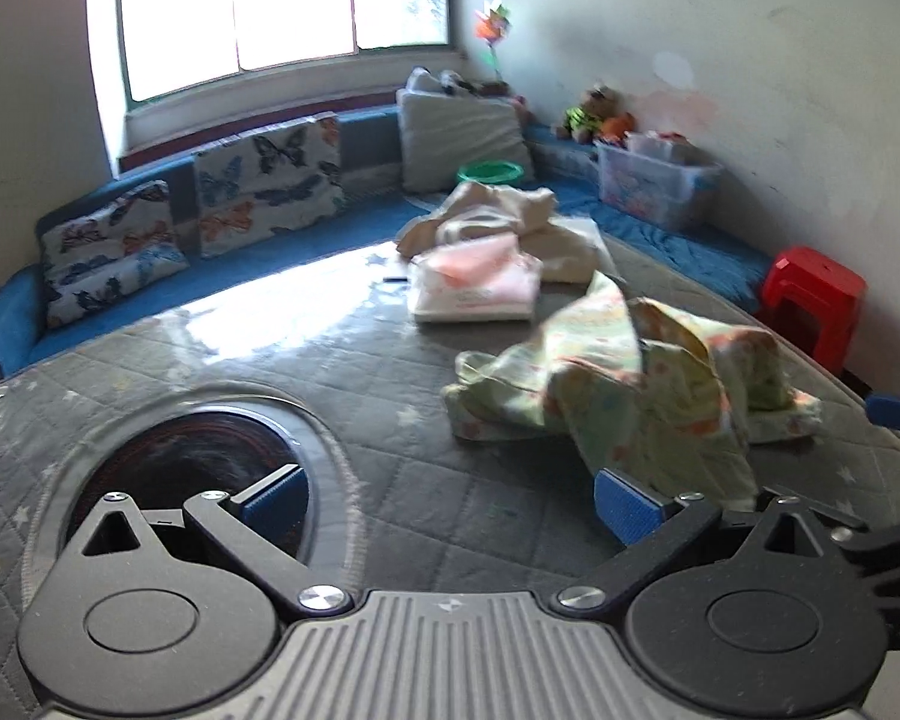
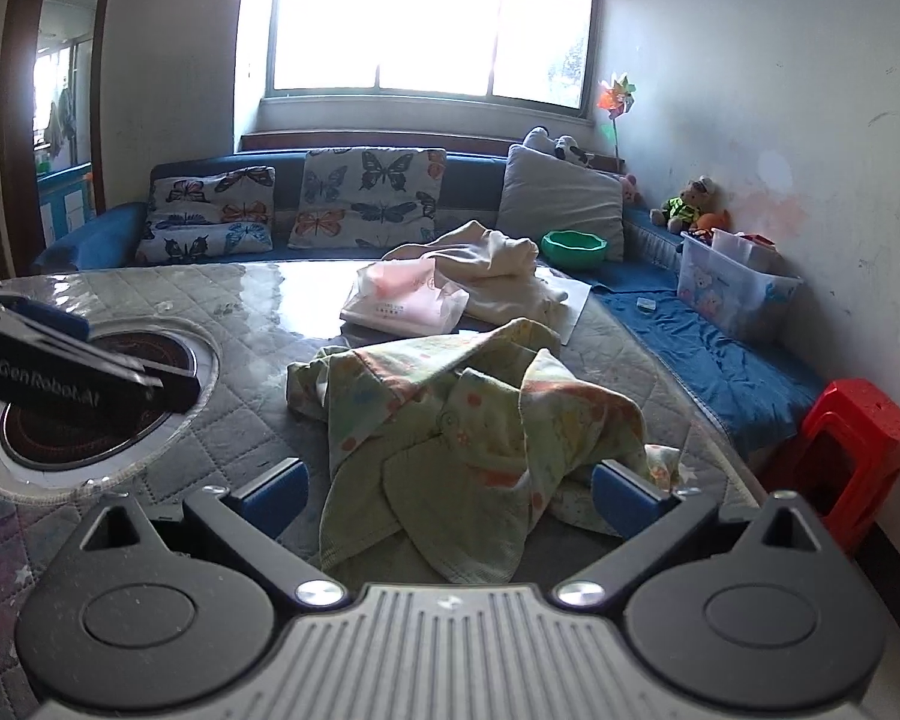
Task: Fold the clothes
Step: 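Reach both grippers toward the crumpled green floral shirt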
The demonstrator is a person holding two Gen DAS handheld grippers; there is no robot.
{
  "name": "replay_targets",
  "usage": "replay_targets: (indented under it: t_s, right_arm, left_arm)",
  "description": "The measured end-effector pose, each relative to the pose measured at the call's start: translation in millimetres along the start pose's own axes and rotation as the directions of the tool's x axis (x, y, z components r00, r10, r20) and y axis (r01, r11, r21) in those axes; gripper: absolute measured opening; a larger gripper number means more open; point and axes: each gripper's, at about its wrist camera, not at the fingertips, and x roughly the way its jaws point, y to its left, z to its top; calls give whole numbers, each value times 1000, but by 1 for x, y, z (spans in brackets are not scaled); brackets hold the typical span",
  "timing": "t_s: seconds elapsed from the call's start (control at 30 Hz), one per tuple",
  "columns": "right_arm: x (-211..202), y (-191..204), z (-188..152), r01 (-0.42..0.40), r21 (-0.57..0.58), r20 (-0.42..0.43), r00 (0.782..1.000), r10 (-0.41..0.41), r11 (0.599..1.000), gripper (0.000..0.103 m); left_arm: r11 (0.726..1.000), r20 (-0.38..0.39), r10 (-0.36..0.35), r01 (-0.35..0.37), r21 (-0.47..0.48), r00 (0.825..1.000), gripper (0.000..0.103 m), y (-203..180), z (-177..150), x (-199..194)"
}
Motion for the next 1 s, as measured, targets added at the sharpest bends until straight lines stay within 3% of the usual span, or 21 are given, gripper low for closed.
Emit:
replay_targets:
  t_s: [0.3, 0.73, 1.0]
  right_arm:
    - [9, 14, 5, 24, 21, -24, 999, -24, 999, 90]
    - [63, -11, 22, -65, 105, -95, 993, 75, 992, 64]
    - [91, -11, 30, -132, 170, -104, 983, 151, 977, 55]
  left_arm:
    - [999, -35, -18, 19, 38, 999, 103, -15, 5, 11]
    - [999, -72, -37, 40, 35, 997, 103, -15, 34, 42]
    - [999, -69, -21, 23, 28, 997, 103, -5, 43, 51]
